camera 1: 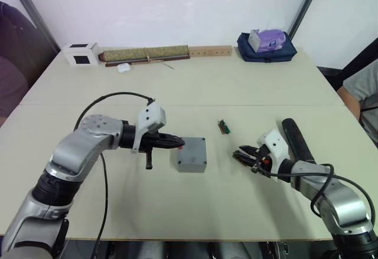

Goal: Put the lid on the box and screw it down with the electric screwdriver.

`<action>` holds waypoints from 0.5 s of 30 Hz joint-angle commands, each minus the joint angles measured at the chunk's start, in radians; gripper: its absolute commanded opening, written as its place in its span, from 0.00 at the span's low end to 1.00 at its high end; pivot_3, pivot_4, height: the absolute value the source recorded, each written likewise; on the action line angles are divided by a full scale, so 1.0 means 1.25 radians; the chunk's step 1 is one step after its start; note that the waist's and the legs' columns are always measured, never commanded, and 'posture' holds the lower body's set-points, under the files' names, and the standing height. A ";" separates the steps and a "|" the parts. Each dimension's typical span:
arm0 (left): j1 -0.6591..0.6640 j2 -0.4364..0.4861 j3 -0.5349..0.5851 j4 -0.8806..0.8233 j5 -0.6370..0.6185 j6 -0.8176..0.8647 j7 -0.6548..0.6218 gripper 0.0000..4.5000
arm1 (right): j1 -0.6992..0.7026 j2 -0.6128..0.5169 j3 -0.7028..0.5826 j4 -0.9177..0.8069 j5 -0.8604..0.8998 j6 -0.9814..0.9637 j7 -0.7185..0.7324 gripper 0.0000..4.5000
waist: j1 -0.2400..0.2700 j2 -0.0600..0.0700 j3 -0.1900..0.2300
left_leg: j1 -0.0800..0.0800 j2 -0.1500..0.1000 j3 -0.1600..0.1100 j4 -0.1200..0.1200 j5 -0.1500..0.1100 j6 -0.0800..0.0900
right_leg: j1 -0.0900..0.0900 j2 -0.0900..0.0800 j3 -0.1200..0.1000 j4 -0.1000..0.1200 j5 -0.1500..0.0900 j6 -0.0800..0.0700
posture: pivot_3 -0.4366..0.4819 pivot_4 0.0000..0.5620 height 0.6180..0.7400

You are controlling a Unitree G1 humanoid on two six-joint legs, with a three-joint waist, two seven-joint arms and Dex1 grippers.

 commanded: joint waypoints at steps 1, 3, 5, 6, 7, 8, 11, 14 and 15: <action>-0.002 0.006 0.000 -0.013 0.005 -0.016 -0.001 0.00 | -0.014 0.001 -0.001 -0.003 -0.004 -0.016 0.002 0.02 | 0.000 0.000 0.000 | 0.000 0.000 0.000 0.000 0.000 0.000 | 0.000 0.000 0.000 0.000 0.000 0.000 | 0.48 0.27 1.00; -0.002 0.006 0.000 -0.011 0.007 -0.018 -0.002 0.00 | -0.013 0.000 0.000 -0.002 -0.005 -0.017 0.003 0.02 | 0.000 0.000 0.000 | 0.000 0.000 0.000 0.000 0.000 0.000 | 0.000 0.000 0.000 0.000 0.000 0.000 | 0.48 0.27 1.00; -0.001 0.006 0.002 -0.008 0.009 -0.020 -0.003 0.00 | -0.010 -0.002 0.001 -0.001 -0.007 -0.019 0.003 0.02 | 0.000 0.000 0.000 | 0.000 0.000 0.000 0.000 0.000 0.000 | 0.000 0.000 0.000 0.000 0.000 0.000 | 0.48 0.27 1.00; -0.001 0.006 0.003 -0.006 0.009 -0.021 -0.003 0.00 | -0.009 -0.003 0.000 -0.001 -0.006 -0.020 0.004 0.02 | 0.000 0.000 0.000 | 0.000 0.000 0.000 0.000 0.000 0.000 | 0.000 0.000 0.000 0.000 0.000 0.000 | 0.48 0.27 1.00; -0.001 0.006 0.005 -0.005 0.009 -0.021 -0.003 0.00 | -0.009 -0.003 -0.001 -0.003 -0.005 -0.019 0.004 0.02 | 0.000 0.000 0.000 | 0.000 0.000 0.000 0.000 0.000 0.000 | 0.000 0.000 0.000 0.000 0.000 0.000 | 0.48 0.27 1.00; -0.001 0.005 0.007 -0.003 0.008 -0.020 -0.003 0.00 | -0.010 -0.004 -0.003 -0.004 -0.004 -0.019 0.005 0.02 | 0.000 0.000 0.000 | 0.000 0.000 0.000 0.000 0.000 0.000 | 0.000 0.000 0.000 0.000 0.000 0.000 | 0.48 0.27 1.00; -0.002 0.002 0.013 -0.006 0.002 -0.012 -0.001 0.00 | -0.007 -0.011 -0.010 -0.011 -0.003 -0.024 0.009 0.02 | 0.000 0.000 0.000 | 0.000 0.000 0.000 0.000 0.000 0.000 | 0.000 0.000 0.000 0.000 0.000 0.000 | 0.48 0.27 1.00; -0.007 -0.001 0.015 0.000 0.000 -0.011 -0.002 0.00 | -0.012 -0.018 -0.011 -0.013 -0.006 -0.028 0.011 0.02 | 0.000 0.000 0.000 | 0.000 0.000 0.000 0.000 0.000 0.000 | 0.000 0.000 0.000 0.000 0.000 0.000 | 0.48 0.27 1.00; -0.008 -0.001 0.015 0.001 0.000 -0.011 -0.002 0.00 | -0.014 -0.019 -0.011 -0.013 -0.006 -0.027 0.011 0.02 | 0.000 0.000 0.000 | 0.000 0.000 0.000 0.000 0.000 0.000 | 0.000 0.000 0.000 0.000 0.000 0.000 | 0.48 0.27 1.00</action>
